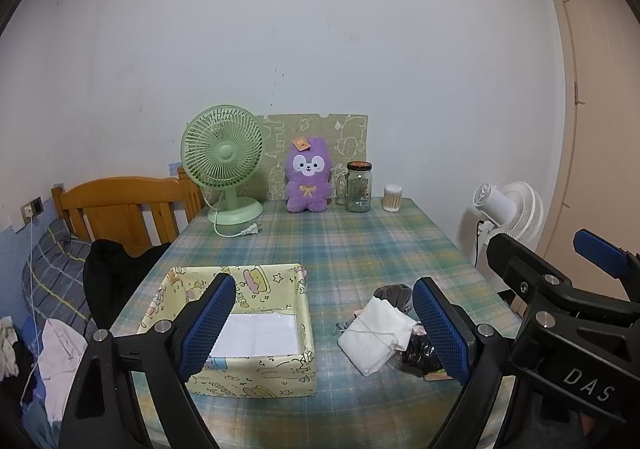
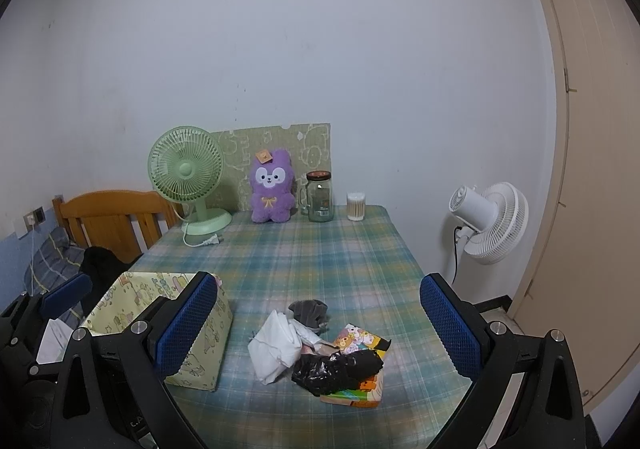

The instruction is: Organize soft objects

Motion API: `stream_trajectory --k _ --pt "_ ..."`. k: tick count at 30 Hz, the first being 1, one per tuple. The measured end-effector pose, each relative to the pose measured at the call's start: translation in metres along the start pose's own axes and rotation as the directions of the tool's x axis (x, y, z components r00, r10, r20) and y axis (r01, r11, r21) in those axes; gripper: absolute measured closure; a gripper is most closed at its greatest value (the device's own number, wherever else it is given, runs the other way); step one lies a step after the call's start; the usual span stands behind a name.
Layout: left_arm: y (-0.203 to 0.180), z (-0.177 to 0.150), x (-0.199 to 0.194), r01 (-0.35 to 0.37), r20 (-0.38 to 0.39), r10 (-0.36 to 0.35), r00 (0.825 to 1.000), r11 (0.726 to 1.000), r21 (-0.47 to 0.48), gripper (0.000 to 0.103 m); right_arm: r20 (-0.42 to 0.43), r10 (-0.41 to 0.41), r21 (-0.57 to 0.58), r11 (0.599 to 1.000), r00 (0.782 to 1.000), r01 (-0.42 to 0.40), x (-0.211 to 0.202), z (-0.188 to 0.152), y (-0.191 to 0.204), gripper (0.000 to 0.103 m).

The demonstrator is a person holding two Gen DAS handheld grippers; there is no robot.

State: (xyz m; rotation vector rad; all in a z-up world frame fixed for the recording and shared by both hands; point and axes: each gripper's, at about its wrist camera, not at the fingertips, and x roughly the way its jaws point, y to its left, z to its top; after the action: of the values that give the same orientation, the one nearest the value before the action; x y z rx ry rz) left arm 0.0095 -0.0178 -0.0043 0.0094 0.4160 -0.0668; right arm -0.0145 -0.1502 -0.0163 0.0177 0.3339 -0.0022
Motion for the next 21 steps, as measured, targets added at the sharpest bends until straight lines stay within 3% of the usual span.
stream_trajectory --k 9,21 --pt "-0.009 -0.002 0.005 0.016 0.006 -0.016 1.000 1.000 0.017 0.014 -0.006 0.001 -0.003 1.000 1.000 -0.001 0.001 -0.002 0.000 0.002" --pt "-0.026 -0.021 0.039 0.067 -0.075 -0.065 0.995 0.998 0.020 0.017 -0.037 -0.012 -0.011 1.000 0.999 0.011 0.026 -0.024 -0.013 0.006"
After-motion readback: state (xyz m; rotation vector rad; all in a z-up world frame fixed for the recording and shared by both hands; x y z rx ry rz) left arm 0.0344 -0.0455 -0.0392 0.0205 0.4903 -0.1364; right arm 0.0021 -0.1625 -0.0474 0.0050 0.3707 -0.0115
